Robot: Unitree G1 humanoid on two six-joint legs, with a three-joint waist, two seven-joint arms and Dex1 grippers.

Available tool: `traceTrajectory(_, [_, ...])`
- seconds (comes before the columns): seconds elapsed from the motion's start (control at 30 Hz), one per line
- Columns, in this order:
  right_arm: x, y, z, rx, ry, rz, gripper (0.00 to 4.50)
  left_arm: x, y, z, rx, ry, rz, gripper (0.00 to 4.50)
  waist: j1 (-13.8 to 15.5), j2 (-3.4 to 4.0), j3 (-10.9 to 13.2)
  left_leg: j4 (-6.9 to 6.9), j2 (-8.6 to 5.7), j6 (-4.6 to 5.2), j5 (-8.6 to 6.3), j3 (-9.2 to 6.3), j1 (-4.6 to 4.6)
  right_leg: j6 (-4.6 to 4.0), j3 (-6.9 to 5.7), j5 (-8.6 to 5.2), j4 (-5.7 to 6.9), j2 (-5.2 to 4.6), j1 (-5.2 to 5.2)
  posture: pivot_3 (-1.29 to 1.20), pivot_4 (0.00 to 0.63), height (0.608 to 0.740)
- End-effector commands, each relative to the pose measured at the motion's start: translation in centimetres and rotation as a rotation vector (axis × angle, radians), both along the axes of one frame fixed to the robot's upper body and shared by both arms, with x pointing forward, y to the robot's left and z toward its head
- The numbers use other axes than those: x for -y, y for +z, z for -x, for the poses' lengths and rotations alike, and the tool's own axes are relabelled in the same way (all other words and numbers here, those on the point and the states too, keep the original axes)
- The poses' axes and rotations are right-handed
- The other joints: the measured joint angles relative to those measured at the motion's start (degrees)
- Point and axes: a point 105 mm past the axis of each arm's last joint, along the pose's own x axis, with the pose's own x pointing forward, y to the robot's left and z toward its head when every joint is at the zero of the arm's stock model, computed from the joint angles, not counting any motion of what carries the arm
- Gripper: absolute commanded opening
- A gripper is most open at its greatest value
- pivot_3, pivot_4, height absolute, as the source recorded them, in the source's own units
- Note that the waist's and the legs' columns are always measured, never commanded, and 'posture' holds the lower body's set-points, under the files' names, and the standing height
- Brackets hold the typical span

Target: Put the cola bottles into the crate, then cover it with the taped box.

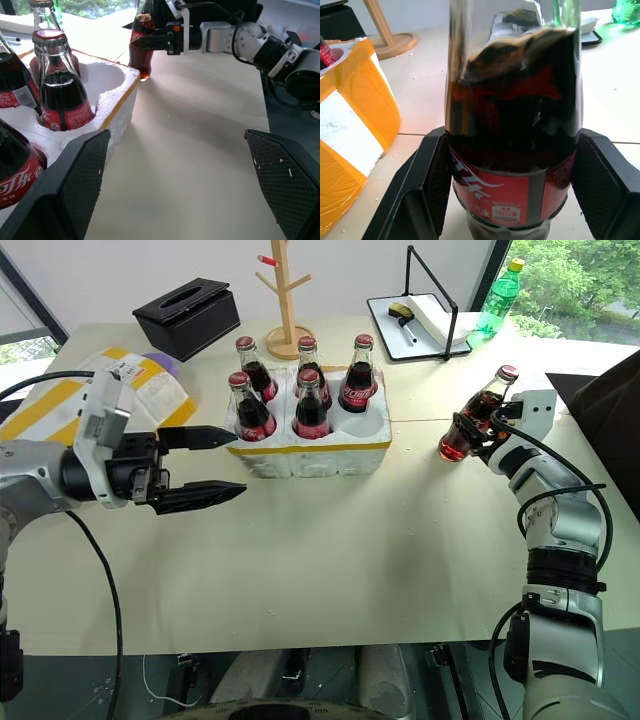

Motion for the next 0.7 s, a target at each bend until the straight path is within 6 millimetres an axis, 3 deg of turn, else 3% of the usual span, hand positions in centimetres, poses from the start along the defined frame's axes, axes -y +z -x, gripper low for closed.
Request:
traceTrajectory(0.03, [-1.0,5.7,1.0,0.178,0.062,0.016,2.72,0.1,1.0,0.2,0.051,-0.01,-0.003,4.5,0.0,0.08,0.0,0.0,-0.01,0.0,0.0,0.0,-0.01,0.0,0.0,0.0,0.0,-0.01,0.0,0.0,0.15,0.736])
traceTrajectory(0.17, [-3.1,9.3,2.1,0.266,0.169,0.029,2.72,-0.1,1.0,0.2,0.051,-0.001,0.0,4.5,0.0,0.24,0.1,-0.02,-0.01,0.0,0.0,0.04,-0.02,0.0,0.06,0.0,0.0,-0.01,-0.05,0.0,0.15,0.736])
traceTrajectory(0.27, [-5.9,12.0,3.3,0.322,0.31,0.028,2.72,-0.4,1.0,0.1,0.052,0.014,0.002,4.5,0.0,0.29,0.2,-0.04,0.0,0.01,0.0,0.04,-0.03,0.0,0.06,0.0,0.0,0.0,-0.08,0.0,0.15,0.736])
traceTrajectory(0.4, [-9.7,14.0,4.3,0.359,0.474,0.02,2.72,-0.7,1.0,-0.2,0.058,0.034,0.005,4.5,0.0,0.28,0.2,-0.05,0.01,0.09,-0.05,0.04,-0.03,0.0,0.06,0.0,-0.01,0.0,-0.08,0.0,0.15,0.736])
traceTrajectory(0.5, [-11.8,14.5,4.4,0.362,0.542,0.006,2.72,-0.8,0.9,-0.2,0.062,0.042,0.007,4.5,0.0,0.26,0.2,-0.05,0.01,0.18,-0.1,0.04,-0.03,0.0,0.06,0.0,-0.03,-0.01,-0.06,0.0,0.15,0.736])
traceTrajectory(0.7, [-14.2,12.4,3.3,0.308,0.597,0.039,2.72,-1.0,0.9,-0.1,0.075,0.059,0.007,4.5,0.5,0.25,0.2,-0.04,-0.02,0.04,-0.02,0.04,-0.07,0.0,0.06,0.0,-0.03,-0.03,-0.1,0.0,0.15,0.736])
